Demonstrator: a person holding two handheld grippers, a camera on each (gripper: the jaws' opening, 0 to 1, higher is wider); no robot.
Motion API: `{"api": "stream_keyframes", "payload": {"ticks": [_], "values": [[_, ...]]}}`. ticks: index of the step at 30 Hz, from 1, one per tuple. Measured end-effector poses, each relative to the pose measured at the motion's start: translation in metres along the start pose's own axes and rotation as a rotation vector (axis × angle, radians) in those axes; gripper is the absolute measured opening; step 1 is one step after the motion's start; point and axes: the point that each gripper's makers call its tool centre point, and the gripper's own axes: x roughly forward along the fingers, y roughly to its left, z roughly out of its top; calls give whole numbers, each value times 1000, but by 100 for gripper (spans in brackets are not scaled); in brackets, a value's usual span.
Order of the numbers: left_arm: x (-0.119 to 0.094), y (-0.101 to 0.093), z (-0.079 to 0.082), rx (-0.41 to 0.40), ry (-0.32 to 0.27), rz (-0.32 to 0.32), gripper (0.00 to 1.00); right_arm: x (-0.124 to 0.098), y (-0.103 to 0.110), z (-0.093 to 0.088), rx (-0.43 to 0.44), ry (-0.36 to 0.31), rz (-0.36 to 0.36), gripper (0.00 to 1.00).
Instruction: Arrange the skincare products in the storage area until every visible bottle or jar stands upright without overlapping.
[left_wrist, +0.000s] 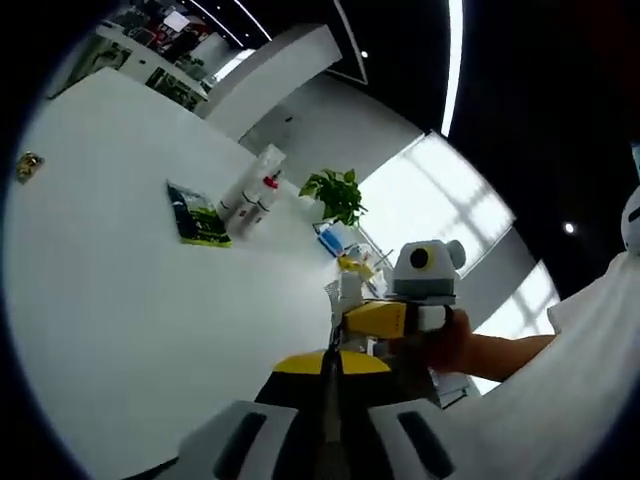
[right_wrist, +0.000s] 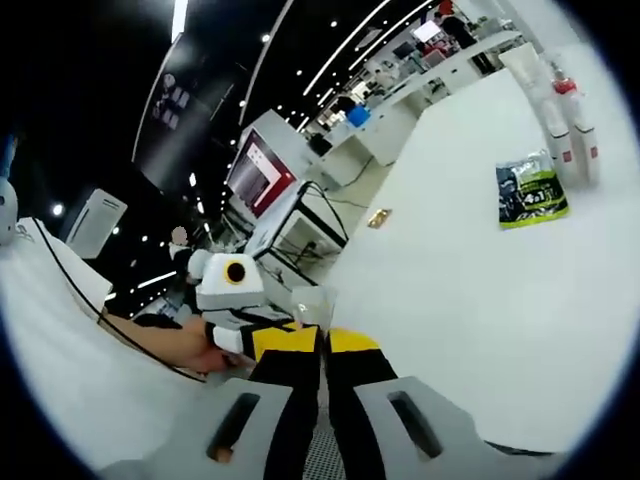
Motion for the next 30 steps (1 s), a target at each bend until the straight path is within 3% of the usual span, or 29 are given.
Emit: {"api": "stream_keyframes", "payload": {"ticks": [3,8,14,23,30], "values": [[0,-4,1,-51,-3,-30,0,1,1,-4,-31,19,-2,7],[1,-7,-3,-65,21,-55,0,5,0,-9,-60,37,-16,17],[5,-10,-12,-61,71,-73,0,6,1,-9,-42,37,-8,19],[6,-8,-14,-27,84,-48,0,6,-5,-9,-63,39,-41,13],[3,-6,-8,-23,52,-38,0,2,-15,0,-64,-2,-91,9]]}}
